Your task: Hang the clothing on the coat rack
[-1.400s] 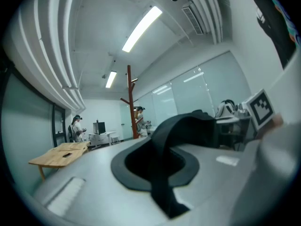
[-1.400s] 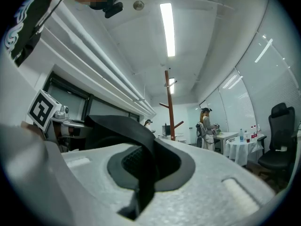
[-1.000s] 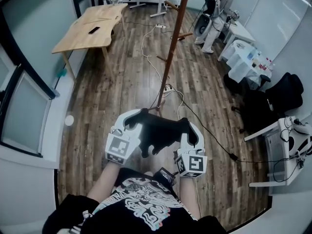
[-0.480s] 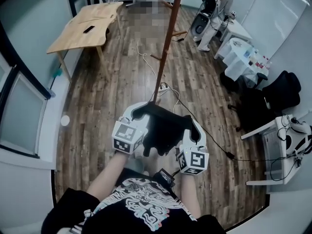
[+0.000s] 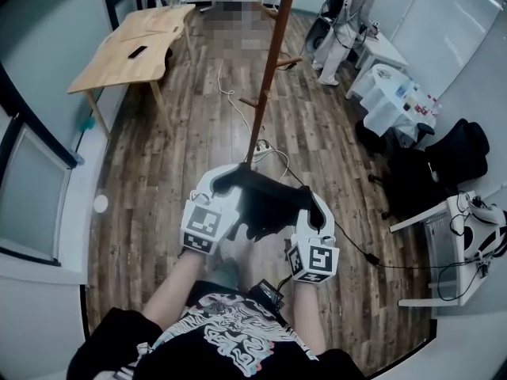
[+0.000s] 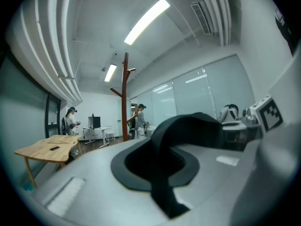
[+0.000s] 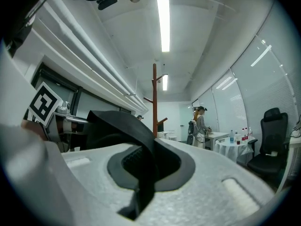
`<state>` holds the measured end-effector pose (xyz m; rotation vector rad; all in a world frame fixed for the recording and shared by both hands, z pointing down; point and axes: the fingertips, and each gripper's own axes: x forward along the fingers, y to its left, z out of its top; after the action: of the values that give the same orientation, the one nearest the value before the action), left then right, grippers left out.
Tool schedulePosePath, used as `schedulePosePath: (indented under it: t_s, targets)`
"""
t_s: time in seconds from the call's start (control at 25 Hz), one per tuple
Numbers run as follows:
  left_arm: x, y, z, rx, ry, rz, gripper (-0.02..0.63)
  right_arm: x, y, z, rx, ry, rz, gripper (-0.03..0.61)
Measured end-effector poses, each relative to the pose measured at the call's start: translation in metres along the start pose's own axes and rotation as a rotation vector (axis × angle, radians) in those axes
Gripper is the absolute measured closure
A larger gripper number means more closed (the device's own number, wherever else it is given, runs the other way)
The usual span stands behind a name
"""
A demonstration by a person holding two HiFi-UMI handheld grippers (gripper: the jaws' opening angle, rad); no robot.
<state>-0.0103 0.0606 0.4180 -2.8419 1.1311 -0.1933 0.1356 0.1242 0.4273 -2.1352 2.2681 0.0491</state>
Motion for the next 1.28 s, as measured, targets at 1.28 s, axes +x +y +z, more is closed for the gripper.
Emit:
schedulePosePath:
  t_s: [1.28]
  targets:
    - [0.184, 0.157, -0.008, -0.062, 0.019, 0.042, 0.600, 0.247, -0.046, -0.010, -0.004, 0.010, 0.062, 0.568]
